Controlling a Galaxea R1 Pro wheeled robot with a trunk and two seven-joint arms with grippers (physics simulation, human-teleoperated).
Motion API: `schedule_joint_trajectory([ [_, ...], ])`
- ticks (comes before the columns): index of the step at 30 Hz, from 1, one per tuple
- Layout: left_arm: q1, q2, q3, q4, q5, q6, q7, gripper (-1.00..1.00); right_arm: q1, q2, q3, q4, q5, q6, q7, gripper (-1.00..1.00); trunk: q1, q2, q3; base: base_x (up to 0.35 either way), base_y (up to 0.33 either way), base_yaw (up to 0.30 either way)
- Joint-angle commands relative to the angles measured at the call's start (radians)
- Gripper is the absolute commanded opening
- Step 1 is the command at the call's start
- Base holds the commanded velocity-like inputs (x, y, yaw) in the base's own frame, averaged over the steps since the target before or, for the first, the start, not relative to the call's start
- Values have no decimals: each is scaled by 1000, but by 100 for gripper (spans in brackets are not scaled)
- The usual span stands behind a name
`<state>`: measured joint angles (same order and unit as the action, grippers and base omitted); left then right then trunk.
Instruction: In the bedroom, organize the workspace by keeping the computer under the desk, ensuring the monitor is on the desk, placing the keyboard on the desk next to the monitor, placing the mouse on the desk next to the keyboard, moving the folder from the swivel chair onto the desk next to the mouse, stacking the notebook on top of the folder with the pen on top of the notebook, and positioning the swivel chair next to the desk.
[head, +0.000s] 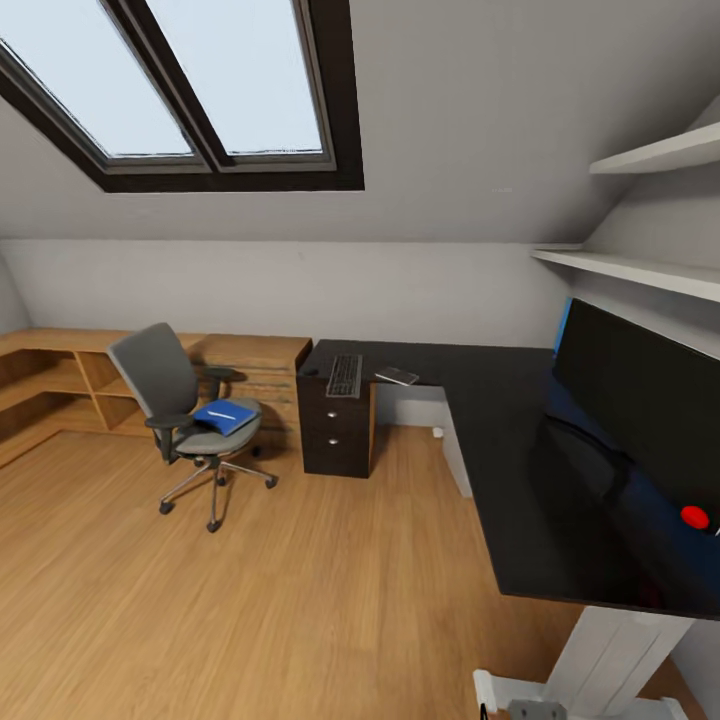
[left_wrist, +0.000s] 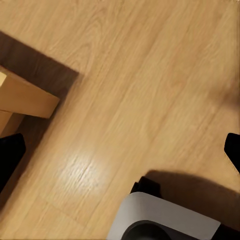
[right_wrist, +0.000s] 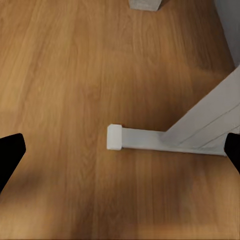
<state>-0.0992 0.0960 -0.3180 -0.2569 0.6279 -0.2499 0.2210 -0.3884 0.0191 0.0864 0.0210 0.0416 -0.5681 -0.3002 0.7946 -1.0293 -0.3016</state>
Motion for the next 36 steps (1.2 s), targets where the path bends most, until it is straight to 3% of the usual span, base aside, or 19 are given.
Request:
schedule_joint_trajectory([
  [1,-1,1,-9,-1,6,-3,6,100,-1,1,8,3,4,-1,-10,100,0,-1,-1,163,0,0],
  [6,-1,1,-9,-1,6,-3,6,100,-1,27,9,3,5,0,-9,100,0,-1,-1,138,0,0],
  [12,-1,1,-9,-1,6,-3,6,100,-1,35,9,3,5,0,-9,100,0,-1,-1,120,0,0],
  [36,-1,-2,-10,-1,6,-3,6,100,13,32,8,2,5,4,-9,100,0,-1,-1,256,164,-1],
])
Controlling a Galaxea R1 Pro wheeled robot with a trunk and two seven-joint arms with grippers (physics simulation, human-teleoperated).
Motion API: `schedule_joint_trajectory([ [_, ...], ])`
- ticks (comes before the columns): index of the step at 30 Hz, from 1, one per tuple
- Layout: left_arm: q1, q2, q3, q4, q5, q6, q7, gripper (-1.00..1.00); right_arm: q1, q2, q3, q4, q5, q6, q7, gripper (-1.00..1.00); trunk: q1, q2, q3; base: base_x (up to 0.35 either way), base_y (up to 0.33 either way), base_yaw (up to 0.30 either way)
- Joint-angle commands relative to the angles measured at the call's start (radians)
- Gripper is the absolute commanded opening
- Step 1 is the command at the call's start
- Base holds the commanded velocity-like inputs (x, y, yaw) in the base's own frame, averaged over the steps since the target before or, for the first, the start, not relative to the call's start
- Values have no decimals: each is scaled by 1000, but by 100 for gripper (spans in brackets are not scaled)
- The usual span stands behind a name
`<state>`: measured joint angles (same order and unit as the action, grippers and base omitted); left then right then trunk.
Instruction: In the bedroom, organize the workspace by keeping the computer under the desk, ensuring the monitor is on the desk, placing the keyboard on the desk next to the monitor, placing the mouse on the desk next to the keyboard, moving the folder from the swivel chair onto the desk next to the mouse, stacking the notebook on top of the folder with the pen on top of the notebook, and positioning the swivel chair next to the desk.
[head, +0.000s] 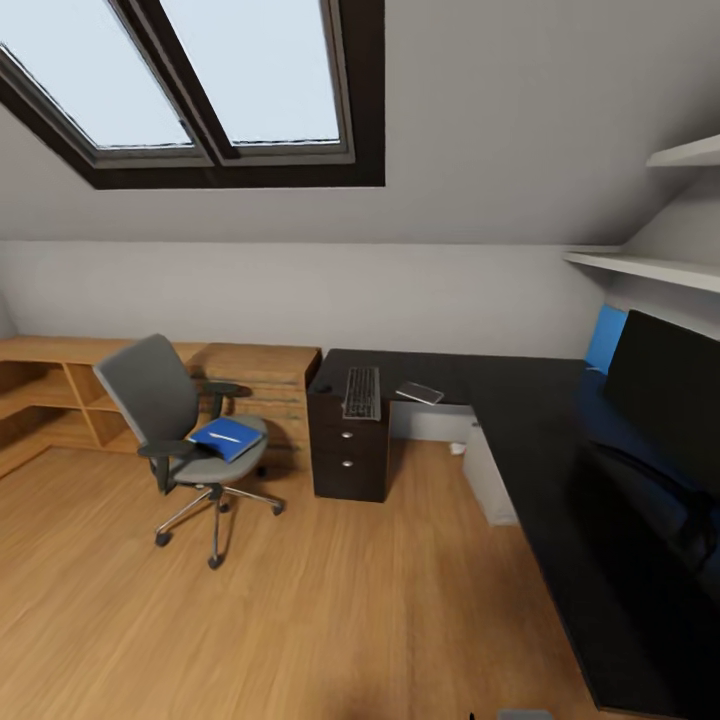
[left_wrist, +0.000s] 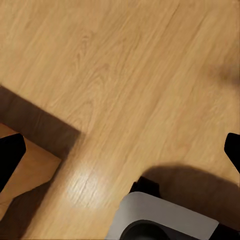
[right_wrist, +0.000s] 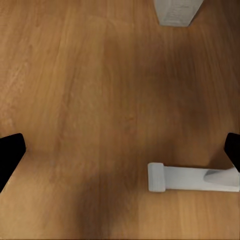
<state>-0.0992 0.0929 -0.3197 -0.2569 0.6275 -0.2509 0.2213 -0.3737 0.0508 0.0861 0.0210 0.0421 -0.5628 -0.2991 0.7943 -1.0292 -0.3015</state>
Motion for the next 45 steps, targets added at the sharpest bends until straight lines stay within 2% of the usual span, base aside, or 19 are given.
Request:
schedule_joint_trajectory([
  [1,0,1,-9,-1,6,-2,6,100,-1,1,8,2,5,-1,-10,100,1,-1,-1,297,205,-53],
  [13,0,-3,-17,-1,6,-2,6,100,-1,5,12,2,8,-5,-8,100,1,-1,7,275,159,-201],
  [17,0,-4,-19,-1,6,-3,6,100,-1,11,28,-5,11,-8,-8,100,1,-1,10,63,18,-242],
  [24,0,-4,-17,-1,6,-5,6,100,-1,14,37,-139,9,-3,-9,100,1,-1,11,78,10,-268],
  [28,0,-5,-18,-1,6,-4,6,100,-1,17,38,-164,7,-3,-8,100,1,-1,11,267,60,-264],
  [45,0,-5,-18,-1,7,-4,6,100,-1,16,36,-80,14,-11,-5,100,1,-1,11,317,151,-46],
])
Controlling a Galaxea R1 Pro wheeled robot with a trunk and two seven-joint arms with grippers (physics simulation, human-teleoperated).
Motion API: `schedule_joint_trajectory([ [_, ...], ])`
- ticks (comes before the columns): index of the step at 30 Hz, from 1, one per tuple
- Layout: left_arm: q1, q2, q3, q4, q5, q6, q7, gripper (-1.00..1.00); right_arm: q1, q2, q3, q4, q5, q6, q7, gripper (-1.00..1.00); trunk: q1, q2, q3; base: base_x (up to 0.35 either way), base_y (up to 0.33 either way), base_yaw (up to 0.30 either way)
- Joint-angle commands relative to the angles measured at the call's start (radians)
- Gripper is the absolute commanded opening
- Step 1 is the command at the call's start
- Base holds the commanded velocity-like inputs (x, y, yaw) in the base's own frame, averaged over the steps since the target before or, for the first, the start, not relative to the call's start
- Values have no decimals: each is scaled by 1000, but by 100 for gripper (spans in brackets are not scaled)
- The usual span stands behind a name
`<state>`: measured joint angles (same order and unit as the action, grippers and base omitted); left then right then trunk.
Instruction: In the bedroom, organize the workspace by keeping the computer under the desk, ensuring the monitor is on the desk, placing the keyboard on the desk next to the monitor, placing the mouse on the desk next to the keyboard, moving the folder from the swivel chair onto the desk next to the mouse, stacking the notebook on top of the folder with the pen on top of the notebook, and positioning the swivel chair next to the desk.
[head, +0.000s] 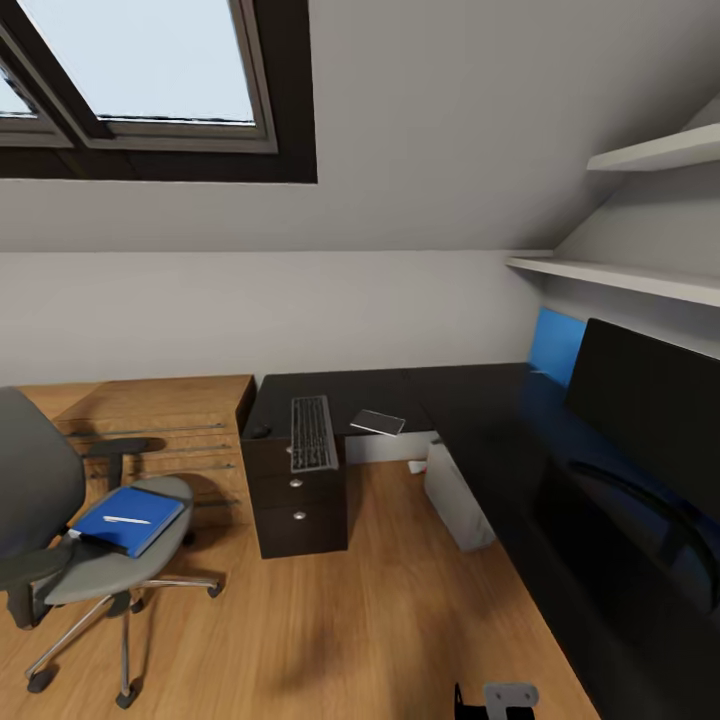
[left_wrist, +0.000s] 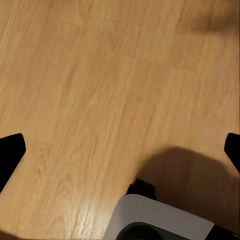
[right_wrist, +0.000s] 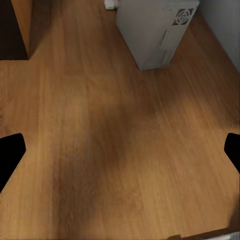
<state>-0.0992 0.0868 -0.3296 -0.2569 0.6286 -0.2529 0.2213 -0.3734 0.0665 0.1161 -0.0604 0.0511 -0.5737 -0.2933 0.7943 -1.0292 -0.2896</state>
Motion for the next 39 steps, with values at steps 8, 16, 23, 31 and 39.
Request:
schedule_joint_trajectory([
  [8,-1,0,-9,-1,5,-2,6,100,-1,0,7,8,6,0,-10,100,1,-1,-1,321,163,0],
  [16,-1,0,-10,-1,6,-2,6,100,-1,1,7,7,5,0,-10,100,1,-1,-1,321,136,0],
  [23,-1,-1,-10,-1,6,-2,6,100,-1,1,8,7,8,-3,-10,100,1,-1,-1,321,129,0],
  [31,-1,-4,-11,-1,5,-1,5,100,-1,1,8,5,7,-3,-10,100,1,-1,-1,257,85,18],
  [39,-1,-15,-11,-1,5,-1,5,100,-1,2,8,5,7,-3,-10,100,1,-1,-1,26,7,216],
])
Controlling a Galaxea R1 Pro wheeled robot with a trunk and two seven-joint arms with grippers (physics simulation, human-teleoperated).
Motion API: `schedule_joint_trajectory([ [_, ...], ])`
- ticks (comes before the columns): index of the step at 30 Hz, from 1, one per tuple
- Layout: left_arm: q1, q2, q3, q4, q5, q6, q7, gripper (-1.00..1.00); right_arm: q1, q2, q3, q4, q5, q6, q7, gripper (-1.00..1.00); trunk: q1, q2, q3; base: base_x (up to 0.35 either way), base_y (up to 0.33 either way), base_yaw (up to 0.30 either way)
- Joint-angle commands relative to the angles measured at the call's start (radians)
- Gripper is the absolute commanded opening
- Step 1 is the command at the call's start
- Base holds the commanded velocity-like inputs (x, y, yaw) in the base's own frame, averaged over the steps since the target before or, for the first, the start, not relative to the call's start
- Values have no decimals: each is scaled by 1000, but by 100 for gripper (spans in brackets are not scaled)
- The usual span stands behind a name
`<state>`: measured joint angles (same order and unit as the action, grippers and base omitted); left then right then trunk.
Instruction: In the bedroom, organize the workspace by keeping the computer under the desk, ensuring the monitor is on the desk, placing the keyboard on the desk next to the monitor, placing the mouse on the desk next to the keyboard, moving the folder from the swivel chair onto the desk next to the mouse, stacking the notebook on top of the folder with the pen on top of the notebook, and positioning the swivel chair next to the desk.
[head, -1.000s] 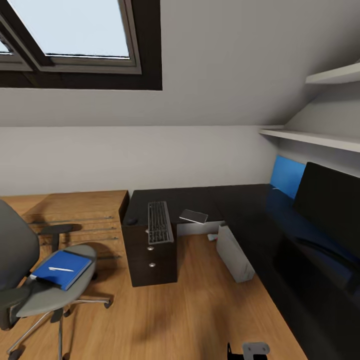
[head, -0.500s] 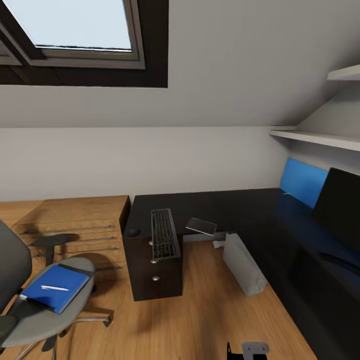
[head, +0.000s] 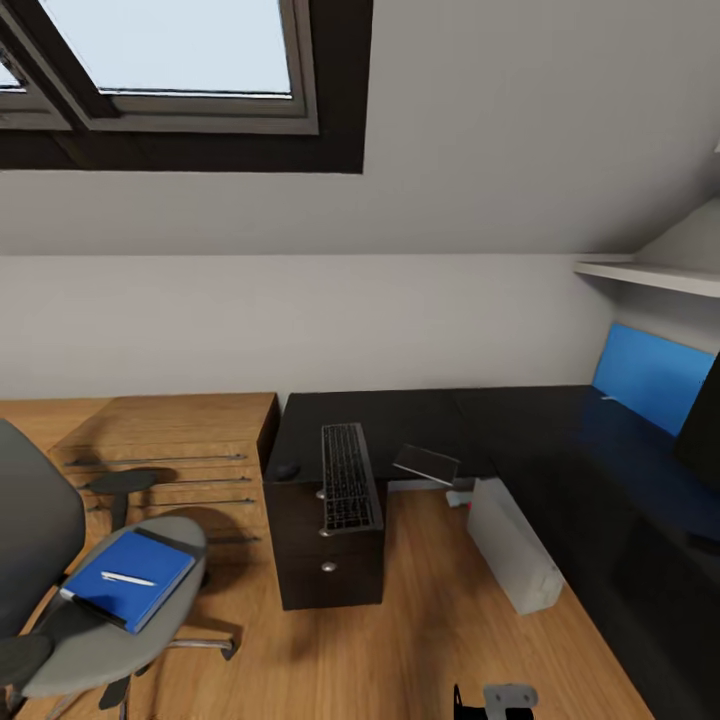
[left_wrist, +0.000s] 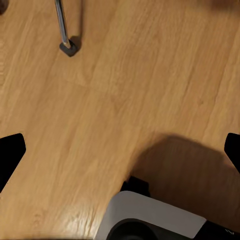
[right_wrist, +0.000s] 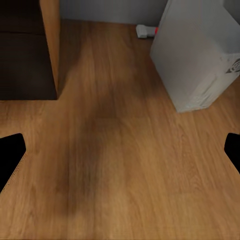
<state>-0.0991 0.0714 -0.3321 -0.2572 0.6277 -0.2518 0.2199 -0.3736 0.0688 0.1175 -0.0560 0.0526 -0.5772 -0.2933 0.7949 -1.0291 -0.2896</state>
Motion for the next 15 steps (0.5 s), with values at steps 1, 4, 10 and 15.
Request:
schedule_joint_trajectory([
  [1,-1,0,-8,-1,6,-3,6,100,-1,0,7,1,6,0,-10,100,0,-1,-1,6,2,249],
  [4,-1,-2,-9,-2,6,-3,7,100,-1,0,7,1,5,0,-10,100,0,-1,-2,3,1,216],
  [10,-1,-38,-17,-48,4,-3,12,100,-1,3,9,-4,3,-1,-11,100,0,-1,-3,1,0,79],
  [15,-1,-50,-21,-210,1,11,25,100,-1,19,12,-12,5,0,-10,100,0,-1,-3,0,0,15],
])
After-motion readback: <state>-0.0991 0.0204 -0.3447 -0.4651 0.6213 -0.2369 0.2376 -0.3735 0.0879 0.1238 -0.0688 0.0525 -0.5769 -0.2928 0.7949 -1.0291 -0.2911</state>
